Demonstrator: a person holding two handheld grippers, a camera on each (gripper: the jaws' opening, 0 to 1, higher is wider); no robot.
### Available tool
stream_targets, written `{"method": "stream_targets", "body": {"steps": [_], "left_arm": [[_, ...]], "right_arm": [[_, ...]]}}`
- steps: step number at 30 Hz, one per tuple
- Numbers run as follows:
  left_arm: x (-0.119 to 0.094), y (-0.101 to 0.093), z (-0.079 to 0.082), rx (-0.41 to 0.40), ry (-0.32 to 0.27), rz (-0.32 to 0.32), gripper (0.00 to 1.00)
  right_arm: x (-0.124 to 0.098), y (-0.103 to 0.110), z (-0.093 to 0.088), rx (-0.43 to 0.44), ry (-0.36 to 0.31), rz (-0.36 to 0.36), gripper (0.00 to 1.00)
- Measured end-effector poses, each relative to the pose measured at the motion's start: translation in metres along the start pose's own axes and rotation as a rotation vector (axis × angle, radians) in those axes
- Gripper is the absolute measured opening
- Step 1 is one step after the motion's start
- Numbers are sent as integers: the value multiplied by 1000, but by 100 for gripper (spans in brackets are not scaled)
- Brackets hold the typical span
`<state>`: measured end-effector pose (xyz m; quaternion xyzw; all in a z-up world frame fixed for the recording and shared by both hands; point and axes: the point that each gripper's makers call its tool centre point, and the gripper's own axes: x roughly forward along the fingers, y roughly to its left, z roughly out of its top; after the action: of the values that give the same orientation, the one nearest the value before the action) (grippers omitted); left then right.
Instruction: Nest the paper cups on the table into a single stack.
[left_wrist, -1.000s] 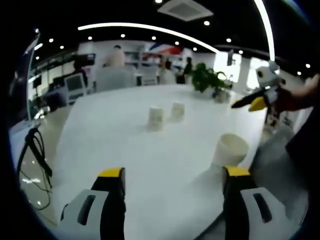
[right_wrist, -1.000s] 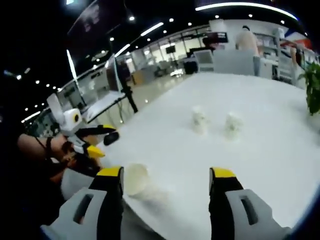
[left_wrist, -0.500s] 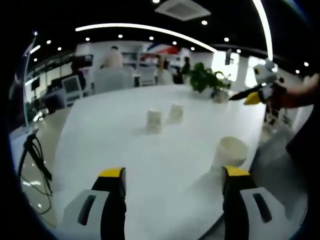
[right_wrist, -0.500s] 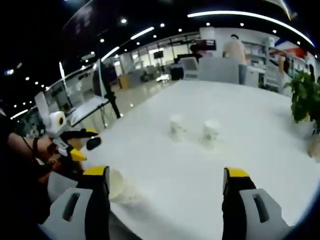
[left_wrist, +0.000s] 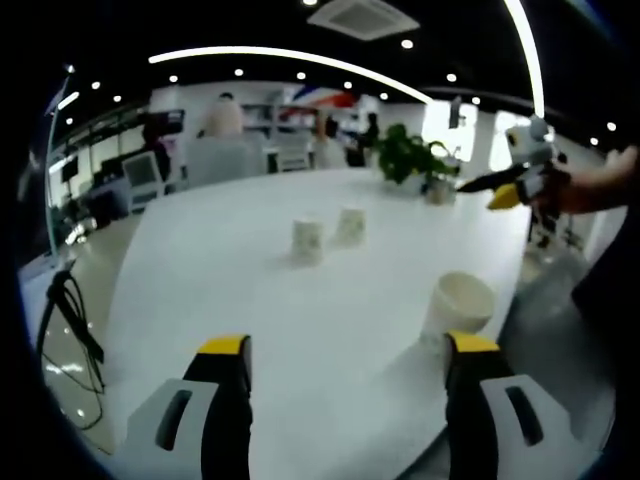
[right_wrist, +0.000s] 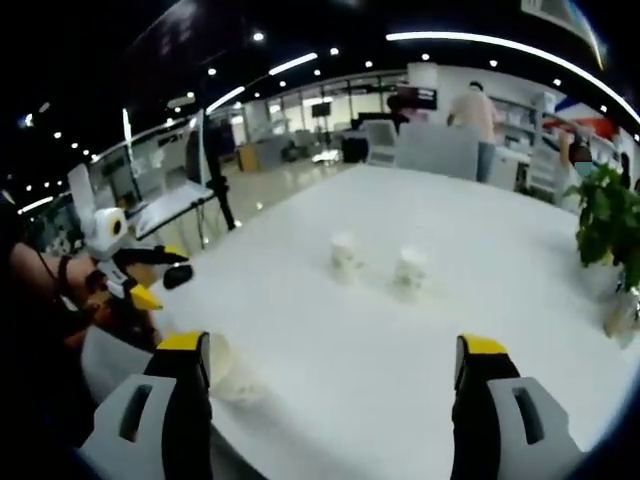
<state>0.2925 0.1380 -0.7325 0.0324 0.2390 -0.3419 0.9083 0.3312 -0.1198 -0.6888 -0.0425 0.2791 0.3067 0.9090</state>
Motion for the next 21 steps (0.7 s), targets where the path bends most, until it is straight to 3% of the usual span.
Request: {"method": "stream_targets", "body": {"steps": [13,21], "left_arm": [[20,4,15,8,2,-26,79],[39,7,23,25,17,-54,79]], "right_arm": [[-1,0,-4,-100,23,-12,100],[1,-7,-4,-87,2,-18,100]]}}
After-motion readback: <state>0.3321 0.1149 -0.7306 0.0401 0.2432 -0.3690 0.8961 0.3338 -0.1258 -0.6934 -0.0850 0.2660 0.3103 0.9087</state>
